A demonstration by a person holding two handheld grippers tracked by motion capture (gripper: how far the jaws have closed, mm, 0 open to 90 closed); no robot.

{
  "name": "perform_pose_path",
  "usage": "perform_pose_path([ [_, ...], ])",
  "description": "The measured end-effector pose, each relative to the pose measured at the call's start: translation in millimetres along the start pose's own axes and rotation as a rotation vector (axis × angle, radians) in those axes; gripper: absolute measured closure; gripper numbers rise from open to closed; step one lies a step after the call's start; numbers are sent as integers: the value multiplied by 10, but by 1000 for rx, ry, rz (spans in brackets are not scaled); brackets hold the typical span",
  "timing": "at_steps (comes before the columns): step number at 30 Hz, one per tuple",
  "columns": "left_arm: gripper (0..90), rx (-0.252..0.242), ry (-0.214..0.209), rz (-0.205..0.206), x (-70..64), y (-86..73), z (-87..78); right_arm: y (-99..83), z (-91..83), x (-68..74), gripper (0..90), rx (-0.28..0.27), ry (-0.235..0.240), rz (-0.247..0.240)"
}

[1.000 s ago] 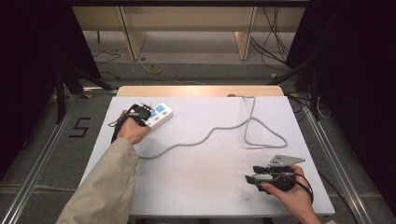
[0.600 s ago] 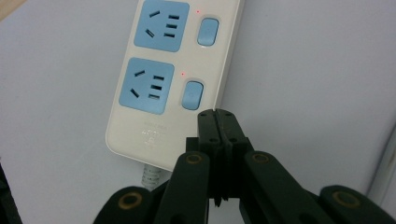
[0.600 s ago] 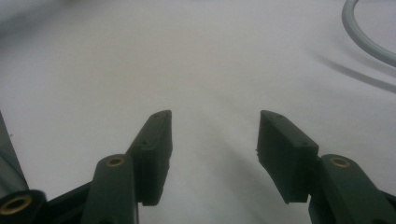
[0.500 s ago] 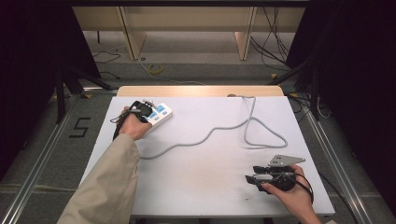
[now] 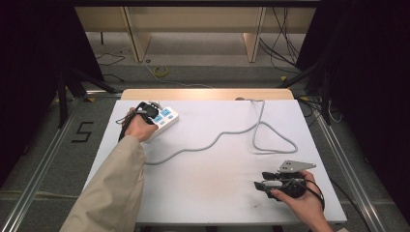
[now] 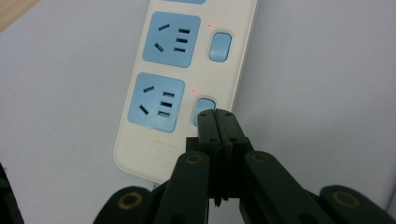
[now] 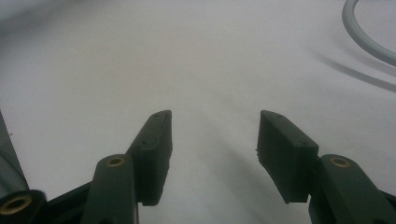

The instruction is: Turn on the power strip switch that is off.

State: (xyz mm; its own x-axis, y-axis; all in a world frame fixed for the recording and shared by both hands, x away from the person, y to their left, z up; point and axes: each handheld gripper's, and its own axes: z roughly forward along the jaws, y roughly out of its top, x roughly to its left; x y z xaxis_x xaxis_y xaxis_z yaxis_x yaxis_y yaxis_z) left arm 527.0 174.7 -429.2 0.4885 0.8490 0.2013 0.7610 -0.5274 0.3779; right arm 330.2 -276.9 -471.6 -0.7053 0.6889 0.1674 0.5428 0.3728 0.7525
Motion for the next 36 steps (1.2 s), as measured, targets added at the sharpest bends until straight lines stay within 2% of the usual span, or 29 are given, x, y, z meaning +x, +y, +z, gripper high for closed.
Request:
perform_pose_path([
  [14,897,11,7,19,-3,86,80,-1,-1,0,462,-1,1,-1],
  [36,898,-10,25,46,12,238,98,1,4,1,463,0,7,5],
])
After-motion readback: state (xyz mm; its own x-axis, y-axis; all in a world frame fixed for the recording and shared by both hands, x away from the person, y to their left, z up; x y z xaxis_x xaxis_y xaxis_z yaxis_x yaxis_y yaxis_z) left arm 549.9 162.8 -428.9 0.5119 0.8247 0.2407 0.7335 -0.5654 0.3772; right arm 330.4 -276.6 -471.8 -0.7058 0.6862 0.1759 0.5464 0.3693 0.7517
